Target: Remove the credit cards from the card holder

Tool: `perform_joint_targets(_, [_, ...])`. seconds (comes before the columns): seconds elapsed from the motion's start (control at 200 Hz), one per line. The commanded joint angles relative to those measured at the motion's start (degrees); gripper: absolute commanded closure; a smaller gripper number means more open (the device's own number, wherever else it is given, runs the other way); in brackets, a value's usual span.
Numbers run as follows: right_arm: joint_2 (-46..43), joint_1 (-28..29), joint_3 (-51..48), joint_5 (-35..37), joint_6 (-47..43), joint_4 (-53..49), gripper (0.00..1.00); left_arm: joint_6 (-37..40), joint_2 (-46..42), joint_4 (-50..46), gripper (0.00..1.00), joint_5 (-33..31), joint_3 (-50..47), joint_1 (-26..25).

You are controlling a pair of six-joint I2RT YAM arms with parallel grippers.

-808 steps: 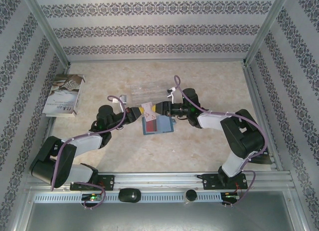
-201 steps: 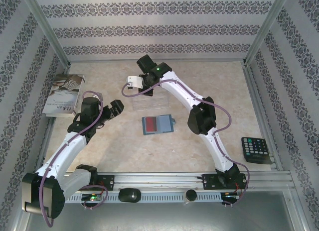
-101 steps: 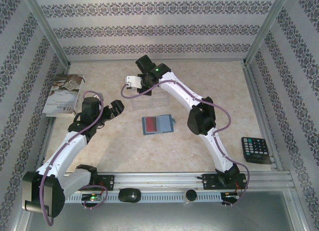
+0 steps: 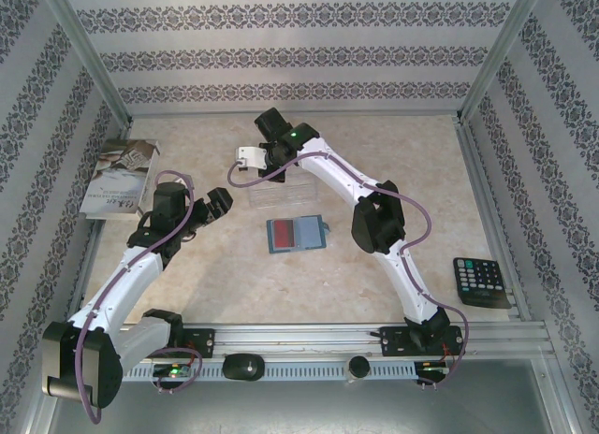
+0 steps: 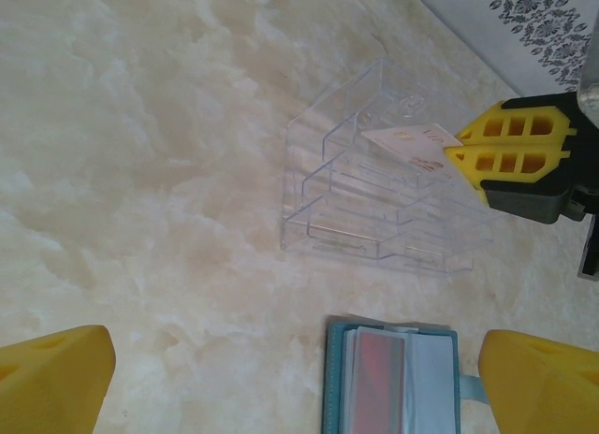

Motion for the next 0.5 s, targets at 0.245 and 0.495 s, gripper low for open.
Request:
perform_joint_targets(0.245, [1.67,1.41,-2.09,-0.95,0.29,1.35,1.0,-0.33,-1.05,0.73,0.0,0.77,-0.64,1.07])
perform_joint_targets(0.495, [1.34,1.36,-3.17,0.26,1.46,4.12,0.86,-0.56,-1.34,0.77,0.0,0.97,-0.92,1.0])
